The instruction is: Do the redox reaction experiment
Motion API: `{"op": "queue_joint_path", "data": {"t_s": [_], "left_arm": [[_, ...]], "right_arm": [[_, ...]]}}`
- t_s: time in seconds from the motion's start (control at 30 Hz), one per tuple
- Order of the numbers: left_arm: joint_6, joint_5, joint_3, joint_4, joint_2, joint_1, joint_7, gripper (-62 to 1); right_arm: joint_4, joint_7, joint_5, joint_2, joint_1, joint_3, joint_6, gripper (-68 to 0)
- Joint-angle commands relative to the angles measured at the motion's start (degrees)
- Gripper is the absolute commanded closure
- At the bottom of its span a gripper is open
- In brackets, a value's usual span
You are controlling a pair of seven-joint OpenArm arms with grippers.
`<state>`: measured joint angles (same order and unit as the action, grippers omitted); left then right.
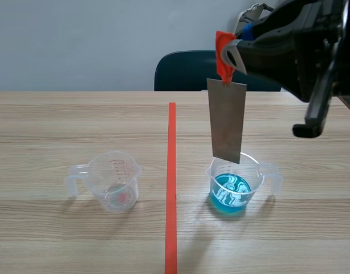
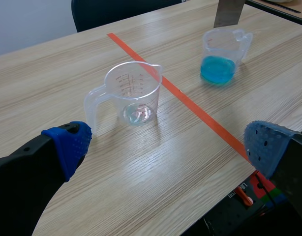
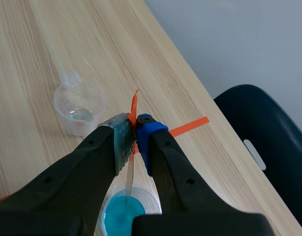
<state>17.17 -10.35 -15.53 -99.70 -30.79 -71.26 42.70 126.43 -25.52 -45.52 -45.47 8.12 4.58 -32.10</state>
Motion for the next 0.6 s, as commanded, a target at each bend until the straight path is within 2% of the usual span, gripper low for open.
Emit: {"op": "queue_joint_path", "data": {"t_s": [0.0, 0.1, 0.23, 0.57], "left_arm": [[0.1, -0.4, -0.1, -0.7, 0.3, 0.0, 0.8, -62.3], [0.1, -0.4, -0.1, -0.7, 0.3, 0.0, 0.8, -62.3], [0.1, -0.4, -0.1, -0.7, 0.3, 0.0, 0.7, -62.3], [0.1, -0.4, -0.1, -0.7, 0.3, 0.0, -0.7, -62.3]], "right_arm": [[0.4, 0.9, -0.5, -0.1, 0.5, -1.7, -0.8, -0.6], [0.4, 0.9, -0.9, -0.1, 1.7, -4.5, -1.1, -0.6], [0.4, 0.6, -1.5, -0.1, 1.7, -6.6, -3.3, -0.6], [0.4, 0.6, -1.4, -0.1, 1.7, -7.2, -4.0, -0.6]]}}
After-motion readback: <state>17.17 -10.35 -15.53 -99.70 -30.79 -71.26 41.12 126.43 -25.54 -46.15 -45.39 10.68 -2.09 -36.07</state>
